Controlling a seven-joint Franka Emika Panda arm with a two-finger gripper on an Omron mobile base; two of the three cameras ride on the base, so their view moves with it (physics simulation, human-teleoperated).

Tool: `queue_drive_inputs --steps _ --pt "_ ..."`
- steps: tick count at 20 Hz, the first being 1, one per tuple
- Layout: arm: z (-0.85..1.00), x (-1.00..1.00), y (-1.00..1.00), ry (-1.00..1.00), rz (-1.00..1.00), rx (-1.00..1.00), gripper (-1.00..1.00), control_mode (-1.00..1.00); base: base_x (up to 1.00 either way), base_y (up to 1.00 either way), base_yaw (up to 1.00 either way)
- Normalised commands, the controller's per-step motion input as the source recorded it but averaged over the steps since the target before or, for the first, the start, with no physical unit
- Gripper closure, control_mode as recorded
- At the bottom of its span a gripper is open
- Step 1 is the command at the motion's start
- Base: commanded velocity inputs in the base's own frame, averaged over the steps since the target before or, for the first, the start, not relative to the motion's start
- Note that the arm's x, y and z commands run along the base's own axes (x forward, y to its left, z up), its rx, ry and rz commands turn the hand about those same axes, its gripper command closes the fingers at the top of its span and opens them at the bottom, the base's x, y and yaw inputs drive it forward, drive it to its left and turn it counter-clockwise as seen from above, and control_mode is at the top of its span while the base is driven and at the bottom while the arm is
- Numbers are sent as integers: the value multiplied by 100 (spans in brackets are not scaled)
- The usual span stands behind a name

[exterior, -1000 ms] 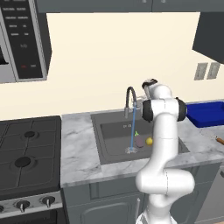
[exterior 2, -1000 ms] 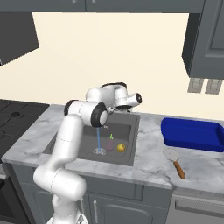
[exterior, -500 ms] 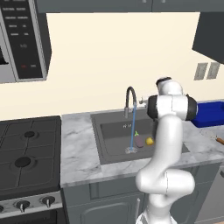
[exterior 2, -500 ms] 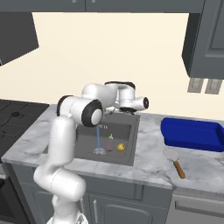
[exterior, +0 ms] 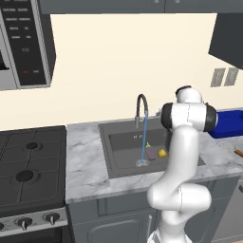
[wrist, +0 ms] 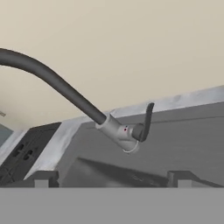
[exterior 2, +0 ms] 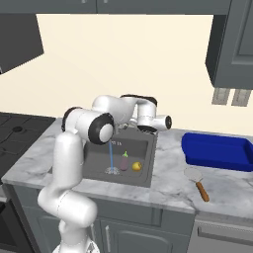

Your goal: Pick up all produce items and place them in the sink. Turn on the sink faucet to wash them. Then turn the sink off and put them in the tray.

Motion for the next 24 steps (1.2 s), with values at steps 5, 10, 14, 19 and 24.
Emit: queue_drive_inputs --steps 5,10,14,19,24 --pt "-21 14 0 0 0 1 -100 -100 0 0 0" --pt "-17 30 -14 0 0 0 -100 -100 0 0 0" --pt "-24 48 -13 0 0 0 -100 -100 0 0 0" --pt "-20 46 -9 0 0 0 -100 -100 0 0 0" --pt "-23 12 -1 0 0 0 -100 -100 0 0 0"
